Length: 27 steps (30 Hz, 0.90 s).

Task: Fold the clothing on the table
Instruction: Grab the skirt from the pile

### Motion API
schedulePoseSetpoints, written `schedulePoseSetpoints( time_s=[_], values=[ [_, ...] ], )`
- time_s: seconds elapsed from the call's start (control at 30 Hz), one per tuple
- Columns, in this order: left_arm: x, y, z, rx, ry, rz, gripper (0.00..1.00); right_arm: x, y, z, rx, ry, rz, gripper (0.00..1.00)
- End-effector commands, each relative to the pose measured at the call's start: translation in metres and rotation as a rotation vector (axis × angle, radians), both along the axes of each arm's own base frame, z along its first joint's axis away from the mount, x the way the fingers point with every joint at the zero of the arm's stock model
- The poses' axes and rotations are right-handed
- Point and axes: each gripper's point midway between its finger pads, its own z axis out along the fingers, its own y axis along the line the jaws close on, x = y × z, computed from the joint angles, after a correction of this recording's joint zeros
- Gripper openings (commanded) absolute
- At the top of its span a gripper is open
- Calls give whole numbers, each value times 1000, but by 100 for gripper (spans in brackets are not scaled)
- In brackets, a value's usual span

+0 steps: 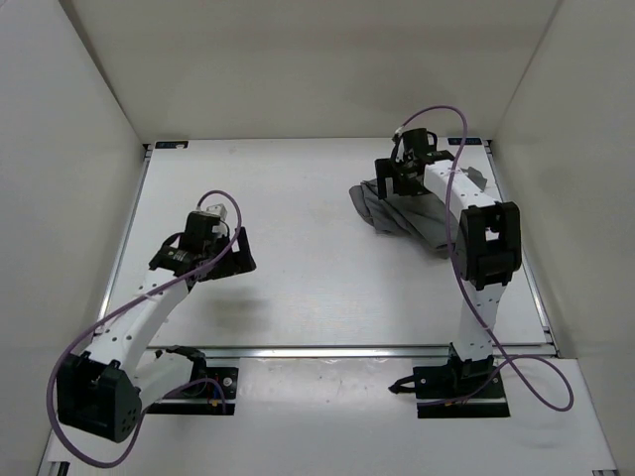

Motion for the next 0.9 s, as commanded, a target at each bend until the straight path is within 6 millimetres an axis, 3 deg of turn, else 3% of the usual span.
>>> schedulePoseSetpoints(
  time_s=[0.0, 0.1, 0.27, 0.37, 0.57, 0.63, 0.67, 0.73, 0.8, 0.83, 0.87],
  values=[
    [8, -12, 7, -12, -17, -40, 99, 19, -1, 19, -19, -73, -15, 99],
    [11, -11, 3, -16, 1, -40, 99, 23, -11, 7, -140, -63, -29, 93],
    [13, -10, -2, -17, 28, -38, 99, 23, -23, -9, -152, -32, -47, 75],
    [13, -14, 0, -30, 35, -58, 98, 19, -32, -33, -163, 22, -57, 76],
    [13, -15, 2, -25, 50, -73, 99, 20, -38, -46, -189, 54, -76, 92],
    [12, -17, 4, -26, 43, -76, 99, 20, -38, -53, -202, 66, -76, 90],
    [12, -18, 6, -34, 37, -76, 99, 18, -44, -55, -217, 74, -55, 84],
    [11, -20, 6, -38, 30, -86, 98, 20, -48, -55, -214, 76, -65, 60],
    [9, -22, 7, -58, 31, -80, 99, 22, -59, -53, -217, 74, -101, 15],
    [8, -22, 11, -63, 17, -77, 99, 23, -62, -50, -220, 71, -110, 0],
    [8, -24, 10, -76, 14, -84, 99, 23, -70, -47, -217, 74, -132, 0]
  ],
)
